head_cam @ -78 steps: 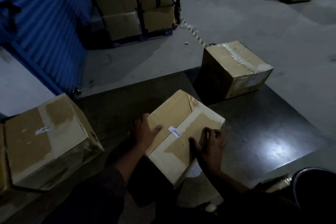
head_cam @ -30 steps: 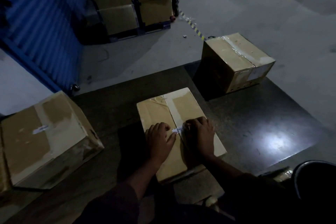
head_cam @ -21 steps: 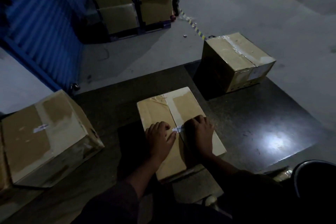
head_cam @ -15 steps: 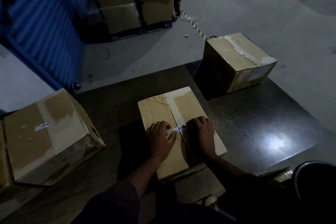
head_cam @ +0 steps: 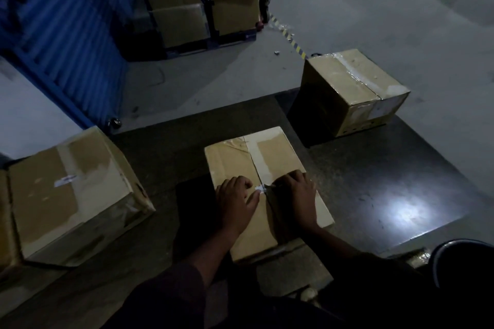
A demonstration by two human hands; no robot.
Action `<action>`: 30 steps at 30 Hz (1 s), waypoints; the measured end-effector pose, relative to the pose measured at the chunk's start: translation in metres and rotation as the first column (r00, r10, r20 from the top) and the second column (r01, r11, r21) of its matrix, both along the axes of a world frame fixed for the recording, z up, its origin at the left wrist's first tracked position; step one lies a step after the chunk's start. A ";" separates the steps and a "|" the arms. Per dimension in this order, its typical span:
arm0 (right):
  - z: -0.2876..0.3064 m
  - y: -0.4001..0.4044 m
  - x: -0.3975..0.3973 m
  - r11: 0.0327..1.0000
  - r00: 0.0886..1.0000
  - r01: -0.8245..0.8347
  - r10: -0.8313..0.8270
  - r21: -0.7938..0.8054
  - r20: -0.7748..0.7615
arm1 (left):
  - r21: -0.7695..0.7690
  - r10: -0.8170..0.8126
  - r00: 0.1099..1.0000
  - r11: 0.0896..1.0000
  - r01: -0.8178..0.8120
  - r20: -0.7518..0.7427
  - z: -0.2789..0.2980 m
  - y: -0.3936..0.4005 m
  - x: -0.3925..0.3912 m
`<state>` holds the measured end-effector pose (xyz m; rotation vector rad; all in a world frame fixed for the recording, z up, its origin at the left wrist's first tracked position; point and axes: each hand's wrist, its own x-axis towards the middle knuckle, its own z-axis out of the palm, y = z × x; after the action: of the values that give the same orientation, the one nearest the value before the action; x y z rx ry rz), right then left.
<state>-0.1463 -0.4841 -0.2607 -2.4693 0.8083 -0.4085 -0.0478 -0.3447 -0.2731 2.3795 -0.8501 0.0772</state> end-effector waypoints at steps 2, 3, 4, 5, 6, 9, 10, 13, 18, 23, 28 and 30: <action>0.000 -0.001 -0.001 1.000 0.999 -0.005 0.004 0.026 0.037 | -0.007 -0.003 1.000 1.000 0.003 -0.002 -0.001 0.000 0.000; 0.000 -0.002 -0.001 0.999 0.999 0.003 -0.005 0.043 0.054 | -0.008 -0.004 1.000 1.000 0.004 -0.007 -0.001 0.000 0.000; 0.001 -0.002 0.000 0.999 0.998 0.008 -0.011 0.053 0.055 | -0.005 -0.005 1.000 1.000 0.005 -0.013 -0.001 0.000 0.000; 0.002 -0.001 0.000 0.999 0.999 0.001 -0.003 0.045 0.037 | 0.001 -0.006 1.000 1.000 0.006 -0.018 -0.001 0.000 0.000; 0.003 0.000 0.000 1.000 1.000 -0.018 0.018 0.023 0.008 | 0.011 -0.006 1.000 1.000 0.006 -0.021 -0.002 0.000 0.000; 0.009 0.001 0.001 0.998 0.998 -0.049 0.048 -0.025 -0.039 | 0.032 0.001 1.000 0.999 -0.001 -0.009 -0.003 -0.001 0.001; 0.011 0.001 0.002 0.999 0.999 -0.038 0.037 -0.016 -0.040 | 0.036 0.002 1.000 0.999 -0.002 -0.004 -0.003 -0.001 0.001; 0.011 0.001 0.001 0.999 0.999 -0.032 0.030 -0.029 -0.042 | 0.033 0.006 1.000 0.999 -0.007 0.002 -0.003 -0.002 0.001; 0.006 0.000 -0.003 0.997 0.997 -0.077 0.077 0.016 0.019 | 0.020 0.003 1.000 1.000 -0.003 0.000 -0.005 -0.002 0.002; 0.002 -0.001 -0.001 0.997 0.997 -0.068 0.067 0.038 0.024 | 0.003 0.007 1.000 1.000 -0.007 0.007 -0.006 -0.001 0.002; 0.006 0.001 0.001 0.994 0.993 -0.111 0.111 -0.024 0.030 | 0.031 0.010 1.000 0.999 -0.010 0.003 -0.007 -0.002 0.004; 0.008 0.001 0.001 0.993 0.992 -0.117 0.118 -0.033 0.041 | 0.017 0.009 1.000 1.000 -0.009 0.010 -0.008 -0.002 0.004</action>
<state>-0.1450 -0.4828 -0.2531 -2.5124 0.6399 -0.4325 -0.0436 -0.3471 -0.2812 2.4010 -0.8477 0.0859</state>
